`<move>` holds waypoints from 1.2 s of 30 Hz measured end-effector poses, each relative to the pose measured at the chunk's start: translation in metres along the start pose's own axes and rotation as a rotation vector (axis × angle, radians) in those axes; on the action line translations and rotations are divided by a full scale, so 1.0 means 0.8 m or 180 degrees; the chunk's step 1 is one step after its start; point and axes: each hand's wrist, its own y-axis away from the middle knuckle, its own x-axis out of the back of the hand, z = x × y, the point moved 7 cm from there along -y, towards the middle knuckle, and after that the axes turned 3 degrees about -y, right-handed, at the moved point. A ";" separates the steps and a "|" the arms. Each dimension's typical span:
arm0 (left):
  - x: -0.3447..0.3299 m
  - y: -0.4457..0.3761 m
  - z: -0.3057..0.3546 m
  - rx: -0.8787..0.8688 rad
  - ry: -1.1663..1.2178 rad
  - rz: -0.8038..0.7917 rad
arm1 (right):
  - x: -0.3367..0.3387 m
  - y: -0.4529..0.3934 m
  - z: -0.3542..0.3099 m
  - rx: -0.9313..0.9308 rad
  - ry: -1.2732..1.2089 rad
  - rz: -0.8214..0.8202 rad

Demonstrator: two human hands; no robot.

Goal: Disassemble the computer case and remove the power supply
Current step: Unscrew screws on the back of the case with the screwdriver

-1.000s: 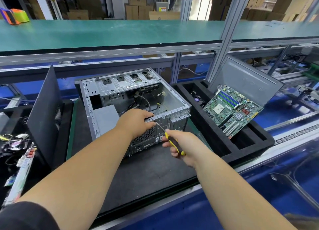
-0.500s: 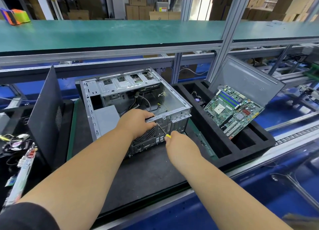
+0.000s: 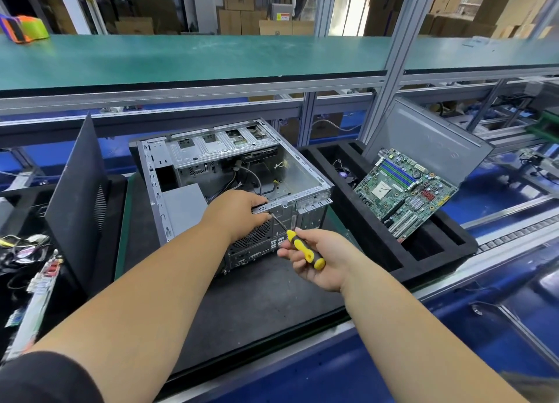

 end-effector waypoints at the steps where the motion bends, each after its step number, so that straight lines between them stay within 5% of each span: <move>1: 0.000 0.000 0.000 0.0001 -0.0007 0.0001 | -0.001 0.000 0.003 -0.0109 -0.0118 -0.0132; 4: 0.000 0.000 0.001 -0.0002 -0.0017 0.0010 | -0.004 -0.001 0.010 -0.0164 -0.0061 -0.0285; 7: 0.000 0.000 0.002 -0.0024 -0.0037 0.0012 | -0.001 -0.007 0.007 0.0174 0.0588 0.0088; 13: -0.002 0.000 0.001 0.0020 -0.0024 -0.0003 | -0.017 0.014 -0.030 0.1829 0.4839 0.1591; 16: -0.001 0.000 0.002 -0.0014 -0.0008 0.0005 | -0.028 0.015 -0.022 0.2065 0.5523 0.1952; 21: -0.001 0.001 0.002 -0.0018 -0.0016 0.0018 | -0.009 0.018 -0.043 0.2106 0.4636 0.1712; 26: 0.001 0.001 0.001 0.0012 0.0002 0.0039 | 0.004 -0.002 -0.003 0.0276 0.0873 0.0299; 28: 0.001 0.002 0.001 0.0008 -0.0034 0.0032 | -0.001 -0.002 0.007 -0.0134 0.0065 -0.0092; 32: -0.001 0.000 -0.001 0.0052 0.0003 0.0021 | -0.005 -0.001 0.007 -0.0107 0.0177 -0.0180; 36: -0.003 -0.001 -0.003 0.0091 0.0012 -0.0001 | 0.005 0.003 -0.017 0.0706 0.2230 0.0777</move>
